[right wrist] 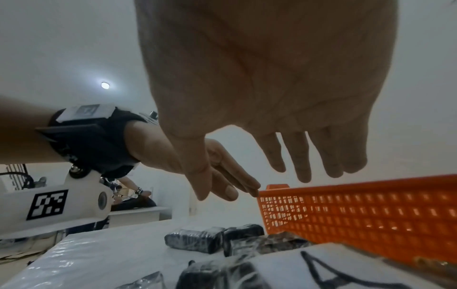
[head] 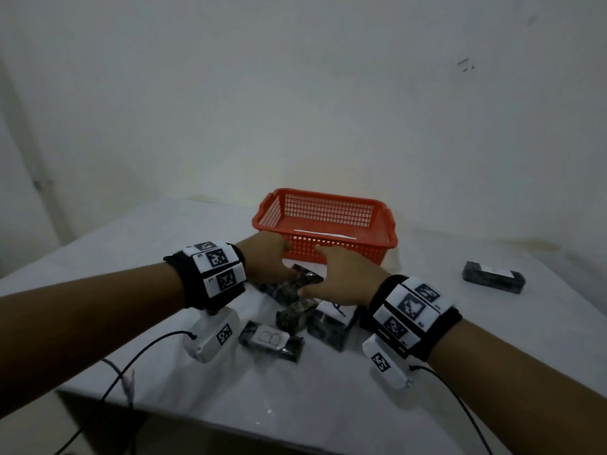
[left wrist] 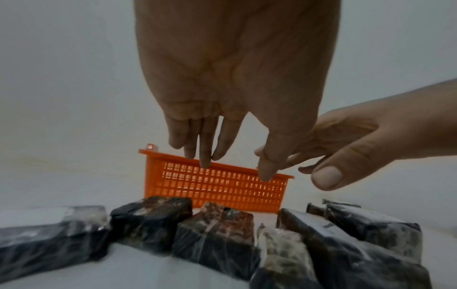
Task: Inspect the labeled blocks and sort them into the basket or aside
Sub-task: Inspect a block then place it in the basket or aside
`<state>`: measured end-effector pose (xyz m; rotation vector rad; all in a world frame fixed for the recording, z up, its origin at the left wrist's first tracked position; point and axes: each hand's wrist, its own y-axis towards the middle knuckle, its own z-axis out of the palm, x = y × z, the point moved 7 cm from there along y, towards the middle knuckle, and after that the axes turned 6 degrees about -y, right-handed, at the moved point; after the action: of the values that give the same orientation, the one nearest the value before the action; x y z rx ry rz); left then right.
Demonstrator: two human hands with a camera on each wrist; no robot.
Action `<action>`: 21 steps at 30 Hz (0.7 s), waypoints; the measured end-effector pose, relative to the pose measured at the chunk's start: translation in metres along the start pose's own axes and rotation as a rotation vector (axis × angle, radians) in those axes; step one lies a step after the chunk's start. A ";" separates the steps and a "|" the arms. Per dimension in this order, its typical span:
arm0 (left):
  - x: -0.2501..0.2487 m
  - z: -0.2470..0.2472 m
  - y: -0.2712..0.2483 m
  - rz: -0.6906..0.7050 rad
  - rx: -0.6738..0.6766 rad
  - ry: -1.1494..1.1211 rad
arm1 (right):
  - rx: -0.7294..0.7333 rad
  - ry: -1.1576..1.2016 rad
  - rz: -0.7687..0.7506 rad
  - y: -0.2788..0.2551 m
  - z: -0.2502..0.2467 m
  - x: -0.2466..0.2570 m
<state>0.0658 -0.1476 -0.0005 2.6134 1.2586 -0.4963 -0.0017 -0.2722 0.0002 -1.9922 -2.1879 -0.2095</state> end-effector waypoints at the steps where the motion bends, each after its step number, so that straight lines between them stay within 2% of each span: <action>1: 0.007 0.002 -0.002 -0.016 -0.006 0.009 | 0.022 0.017 -0.018 0.005 0.006 0.006; 5: 0.024 0.013 -0.007 -0.069 0.000 0.017 | 0.114 0.041 -0.037 0.026 0.024 0.020; 11: 0.035 0.042 0.013 -0.152 -0.009 -0.010 | 0.218 -0.063 0.082 0.047 0.042 0.004; 21: 0.030 0.058 0.028 -0.194 0.070 0.062 | 0.163 -0.081 0.140 0.060 0.046 -0.024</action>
<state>0.0923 -0.1618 -0.0648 2.5949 1.5523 -0.5033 0.0590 -0.2800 -0.0507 -2.0843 -2.0275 0.0676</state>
